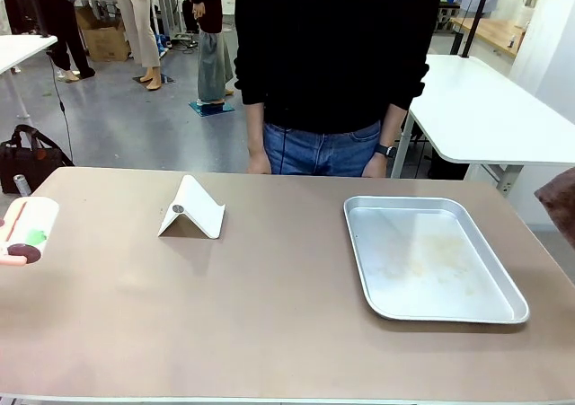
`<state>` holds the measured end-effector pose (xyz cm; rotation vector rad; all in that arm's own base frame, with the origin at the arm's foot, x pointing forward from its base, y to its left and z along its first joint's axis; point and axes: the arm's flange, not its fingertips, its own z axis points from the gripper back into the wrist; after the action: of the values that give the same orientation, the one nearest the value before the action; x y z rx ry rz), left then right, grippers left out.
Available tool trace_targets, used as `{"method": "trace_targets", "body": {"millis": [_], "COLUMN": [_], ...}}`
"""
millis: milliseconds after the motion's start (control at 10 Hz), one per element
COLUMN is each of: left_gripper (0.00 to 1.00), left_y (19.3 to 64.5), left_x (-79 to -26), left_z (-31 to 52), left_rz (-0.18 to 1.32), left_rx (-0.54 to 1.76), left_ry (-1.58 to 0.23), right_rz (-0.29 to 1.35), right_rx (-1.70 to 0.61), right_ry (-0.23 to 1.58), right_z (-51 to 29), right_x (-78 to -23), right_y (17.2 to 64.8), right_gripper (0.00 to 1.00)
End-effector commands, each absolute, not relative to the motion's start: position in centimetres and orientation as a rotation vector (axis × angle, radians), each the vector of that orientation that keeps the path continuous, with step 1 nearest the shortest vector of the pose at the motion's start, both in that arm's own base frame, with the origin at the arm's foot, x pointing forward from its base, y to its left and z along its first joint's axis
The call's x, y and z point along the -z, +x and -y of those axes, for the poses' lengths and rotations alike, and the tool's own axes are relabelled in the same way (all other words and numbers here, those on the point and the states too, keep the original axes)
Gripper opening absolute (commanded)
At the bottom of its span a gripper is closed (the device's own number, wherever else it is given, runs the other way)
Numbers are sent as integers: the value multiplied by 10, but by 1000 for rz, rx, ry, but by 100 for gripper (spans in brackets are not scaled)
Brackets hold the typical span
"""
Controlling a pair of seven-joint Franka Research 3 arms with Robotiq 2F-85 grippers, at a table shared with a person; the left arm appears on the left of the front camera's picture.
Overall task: Clean the surface of the table.
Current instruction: Return the Lint Roller and towel to their original positions.
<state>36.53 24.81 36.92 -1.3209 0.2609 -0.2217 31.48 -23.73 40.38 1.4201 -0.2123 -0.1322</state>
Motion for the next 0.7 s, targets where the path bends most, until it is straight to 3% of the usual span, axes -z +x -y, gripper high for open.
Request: {"method": "trace_targets", "body": {"millis": [0, 200, 600], "left_gripper": [22, 22, 22], "left_y": [366, 365, 378], "left_x": [-375, -369, -445], "left_z": [-247, -248, -177], "left_rz": [-255, -261, -268], "left_rx": [206, 222, 349], "left_ry": [-1342, -1321, -1276], "right_rz": [231, 212, 143], "right_rx": [129, 132, 142], "right_ry": [1439, 1420, 1286], "right_z": [239, 237, 161], "right_x": [-408, -404, -447], "right_y": [316, 315, 334], "right_gripper": [11, 11, 11]}}
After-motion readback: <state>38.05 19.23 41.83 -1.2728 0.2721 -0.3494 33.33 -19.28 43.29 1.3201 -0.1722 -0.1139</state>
